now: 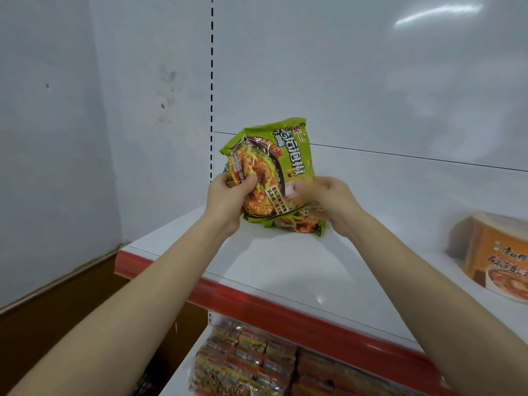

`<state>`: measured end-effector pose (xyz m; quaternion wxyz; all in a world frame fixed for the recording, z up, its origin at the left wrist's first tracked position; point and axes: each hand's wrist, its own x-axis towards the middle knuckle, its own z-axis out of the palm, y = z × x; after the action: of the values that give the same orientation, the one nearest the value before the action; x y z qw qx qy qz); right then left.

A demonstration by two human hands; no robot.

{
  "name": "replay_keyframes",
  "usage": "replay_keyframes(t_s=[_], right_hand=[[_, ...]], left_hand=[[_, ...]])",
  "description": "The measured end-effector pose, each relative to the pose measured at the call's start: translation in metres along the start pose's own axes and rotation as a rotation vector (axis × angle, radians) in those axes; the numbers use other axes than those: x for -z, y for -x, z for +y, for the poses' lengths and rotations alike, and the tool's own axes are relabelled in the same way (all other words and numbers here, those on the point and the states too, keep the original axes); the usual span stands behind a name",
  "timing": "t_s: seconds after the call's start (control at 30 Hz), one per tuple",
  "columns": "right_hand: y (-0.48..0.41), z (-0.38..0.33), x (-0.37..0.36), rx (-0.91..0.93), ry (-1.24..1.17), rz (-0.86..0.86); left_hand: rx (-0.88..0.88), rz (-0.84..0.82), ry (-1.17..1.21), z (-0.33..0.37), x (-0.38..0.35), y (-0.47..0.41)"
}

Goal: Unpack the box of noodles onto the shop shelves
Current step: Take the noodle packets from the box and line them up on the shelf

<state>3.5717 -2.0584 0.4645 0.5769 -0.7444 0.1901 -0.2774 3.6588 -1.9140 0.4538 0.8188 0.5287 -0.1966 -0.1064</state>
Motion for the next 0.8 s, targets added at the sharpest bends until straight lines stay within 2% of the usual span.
replay_keyframes(t_s=[0.17,0.27,0.33,0.4,0.47,0.53,0.63,0.8], right_hand=[[-0.007,0.002,0.011,0.006,-0.06,0.067],[-0.015,0.0,0.007,0.084,-0.054,0.085],[-0.022,-0.004,-0.002,0.152,-0.024,0.106],[-0.031,-0.007,-0.016,0.226,0.09,0.142],[-0.041,-0.007,-0.032,0.277,0.208,0.161],[-0.05,-0.004,-0.047,0.3,0.306,0.148],[-0.063,0.002,-0.067,0.314,0.448,0.101],[-0.084,0.011,-0.085,0.321,0.588,0.061]], left_hand=[[0.027,-0.011,0.104,-0.017,-0.009,0.001],[-0.032,-0.076,-0.002,-0.022,0.002,-0.003],[-0.187,-0.057,-0.409,-0.024,0.021,-0.006],[-0.294,-0.06,-0.989,-0.03,0.047,-0.009],[-0.236,-0.134,-1.461,-0.038,0.07,-0.009],[-0.139,-0.205,-1.692,-0.045,0.085,-0.009],[-0.066,-0.247,-1.699,-0.049,0.091,-0.011],[-0.084,-0.235,-1.677,-0.053,0.094,-0.014]])
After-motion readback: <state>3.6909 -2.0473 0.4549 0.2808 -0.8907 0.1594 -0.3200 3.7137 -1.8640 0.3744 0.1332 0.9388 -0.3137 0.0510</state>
